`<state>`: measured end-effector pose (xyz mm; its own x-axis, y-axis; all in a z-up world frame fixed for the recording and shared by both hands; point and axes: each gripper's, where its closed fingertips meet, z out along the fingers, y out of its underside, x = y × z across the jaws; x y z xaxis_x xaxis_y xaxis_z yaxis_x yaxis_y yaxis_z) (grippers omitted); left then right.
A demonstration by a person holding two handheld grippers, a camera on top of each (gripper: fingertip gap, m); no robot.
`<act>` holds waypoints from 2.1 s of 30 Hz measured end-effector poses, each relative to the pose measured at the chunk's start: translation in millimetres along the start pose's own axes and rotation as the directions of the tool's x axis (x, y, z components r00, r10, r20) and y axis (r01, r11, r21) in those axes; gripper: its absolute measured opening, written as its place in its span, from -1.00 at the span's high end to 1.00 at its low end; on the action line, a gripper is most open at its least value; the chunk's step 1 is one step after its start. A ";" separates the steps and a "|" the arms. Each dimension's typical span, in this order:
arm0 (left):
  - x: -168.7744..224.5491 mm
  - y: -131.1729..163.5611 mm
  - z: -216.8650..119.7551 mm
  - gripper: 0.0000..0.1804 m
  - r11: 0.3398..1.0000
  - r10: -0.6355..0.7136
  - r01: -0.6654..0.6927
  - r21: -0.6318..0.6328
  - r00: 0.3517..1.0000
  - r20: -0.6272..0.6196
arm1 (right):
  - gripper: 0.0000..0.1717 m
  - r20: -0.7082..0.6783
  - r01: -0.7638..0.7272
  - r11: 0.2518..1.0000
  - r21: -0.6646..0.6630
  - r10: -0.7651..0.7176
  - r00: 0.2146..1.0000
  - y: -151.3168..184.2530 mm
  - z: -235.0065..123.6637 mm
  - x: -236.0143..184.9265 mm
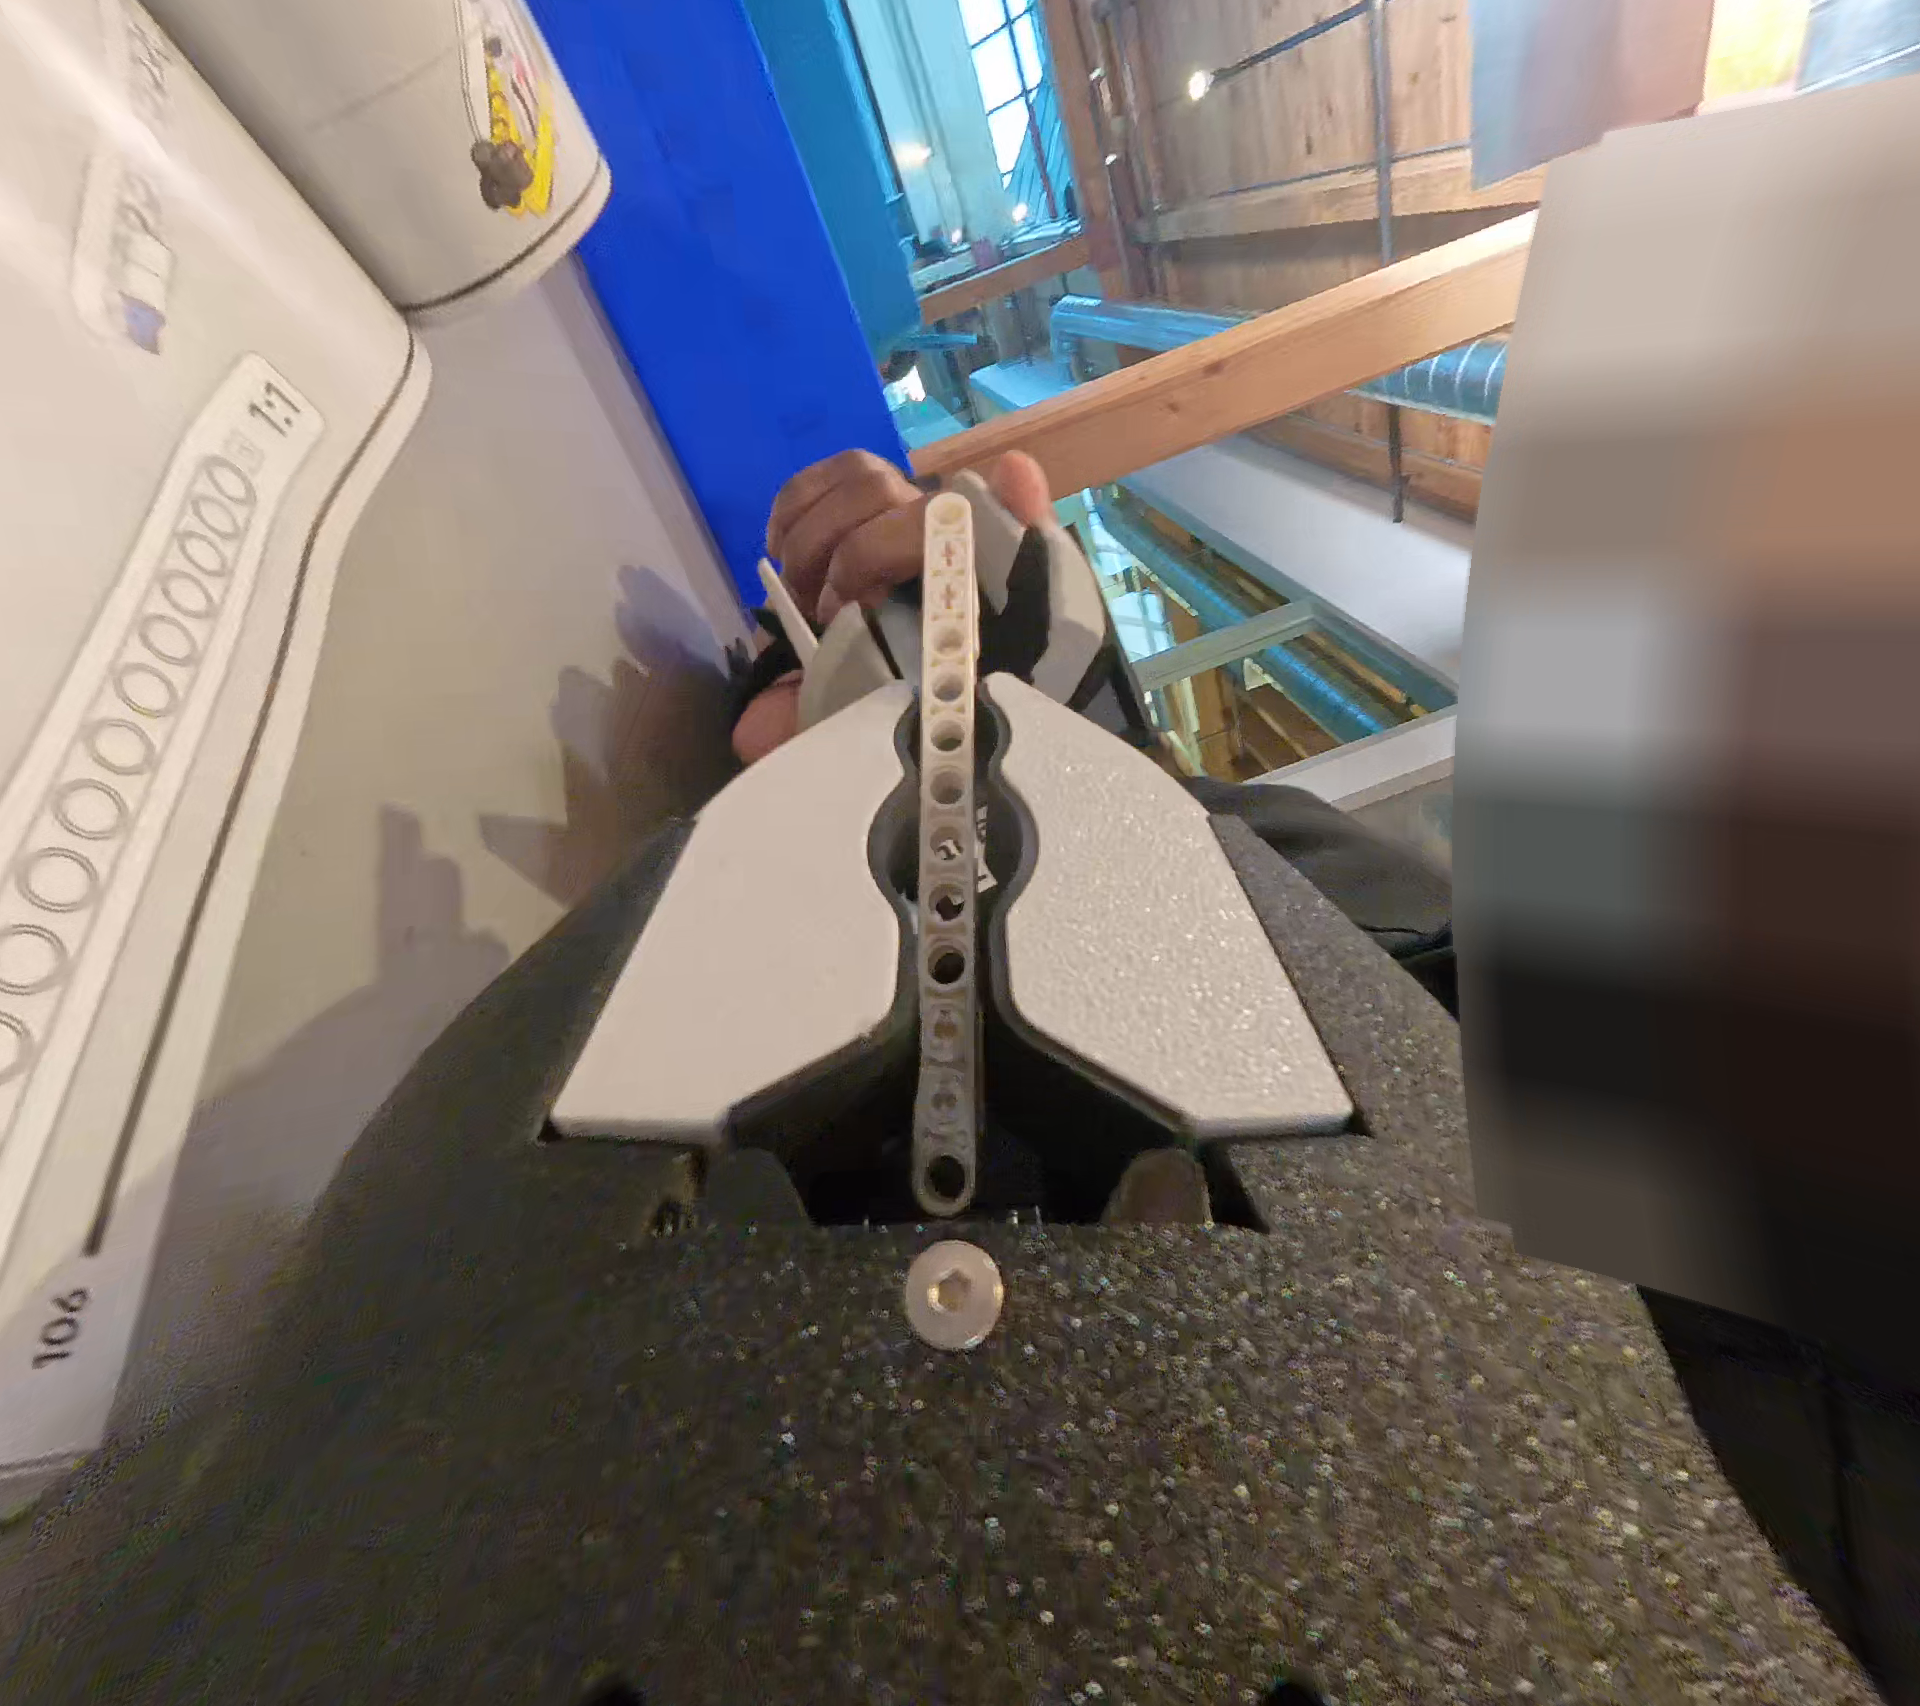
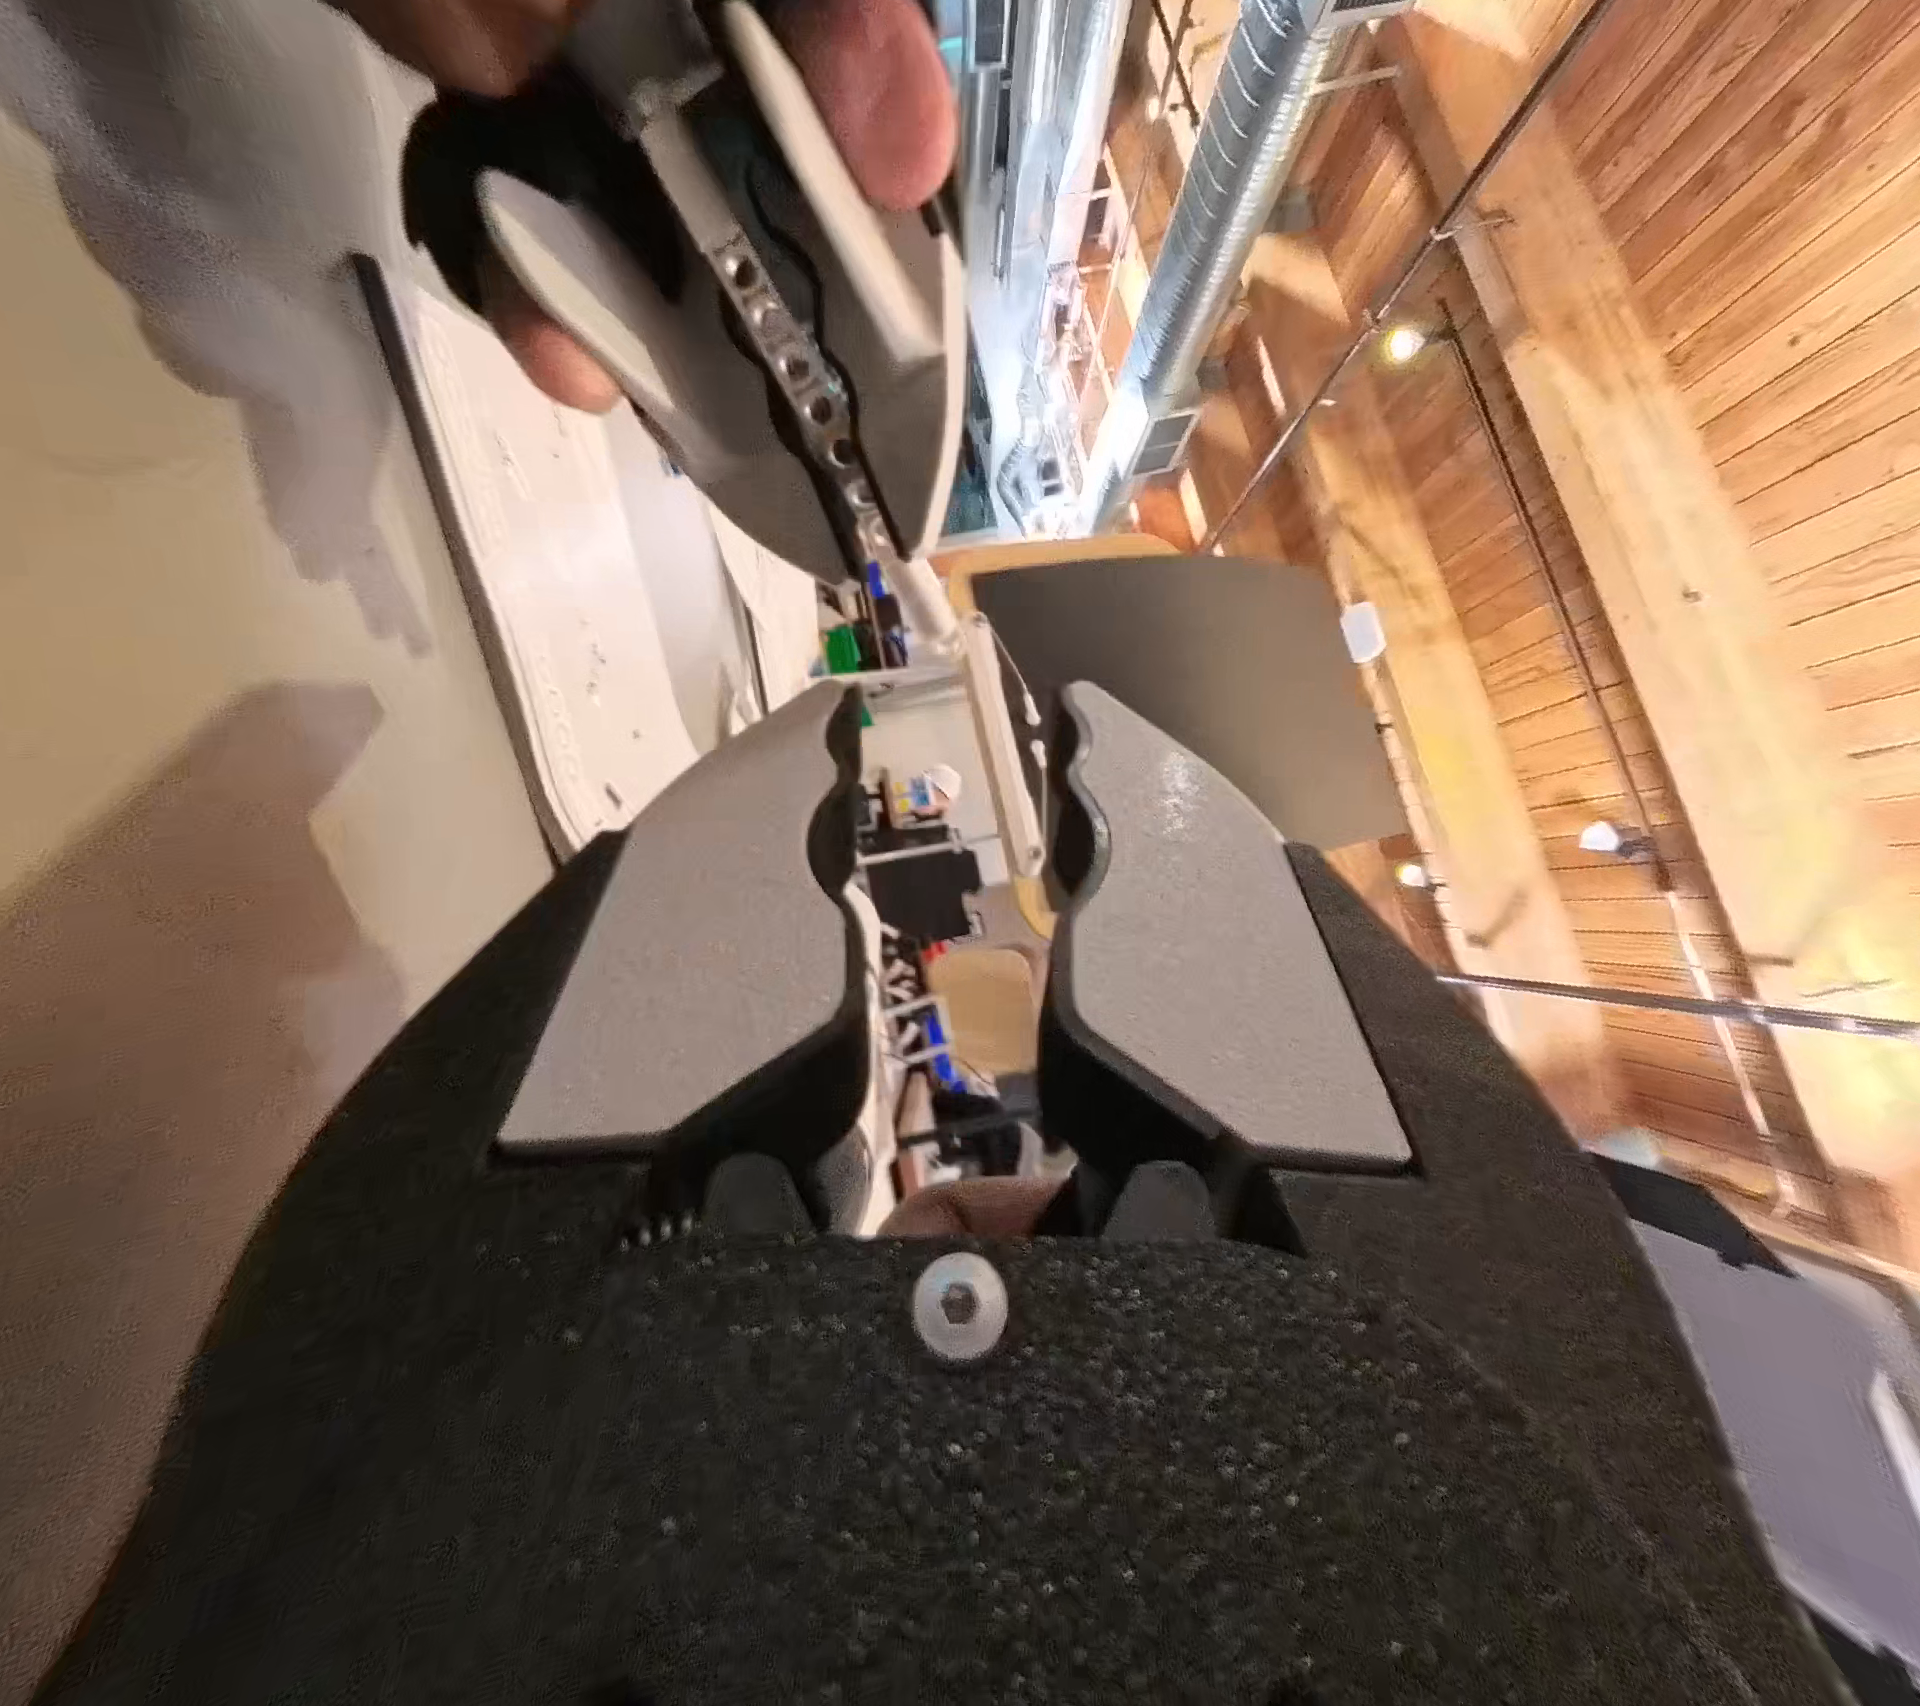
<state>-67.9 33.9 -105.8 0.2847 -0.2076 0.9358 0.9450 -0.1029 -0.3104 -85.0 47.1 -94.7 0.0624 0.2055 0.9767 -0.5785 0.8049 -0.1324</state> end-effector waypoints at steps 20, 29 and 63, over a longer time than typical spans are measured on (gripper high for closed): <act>-7.0 10.0 17.9 0.92 0.995 -0.104 0.104 0.004 0.994 0.037 | 0.85 0.005 0.037 0.992 -0.118 -0.037 0.999 7.6 15.7 -7.5; -11.0 13.0 17.1 0.92 0.993 -0.118 0.120 -0.023 0.991 0.060 | 0.85 0.028 0.047 0.989 -0.138 -0.044 0.999 9.9 18.9 -12.4; -19.7 17.0 11.9 0.91 0.981 0.019 0.006 -0.194 0.992 0.128 | 0.91 0.068 0.244 0.969 -0.034 -0.242 0.968 2.3 14.7 -21.3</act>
<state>-55.5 47.8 -127.6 0.3210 -0.0835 0.9434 0.8975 -0.2911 -0.3311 -99.7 36.4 -113.3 0.1447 -0.0334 0.9889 -0.5178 0.8491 0.1045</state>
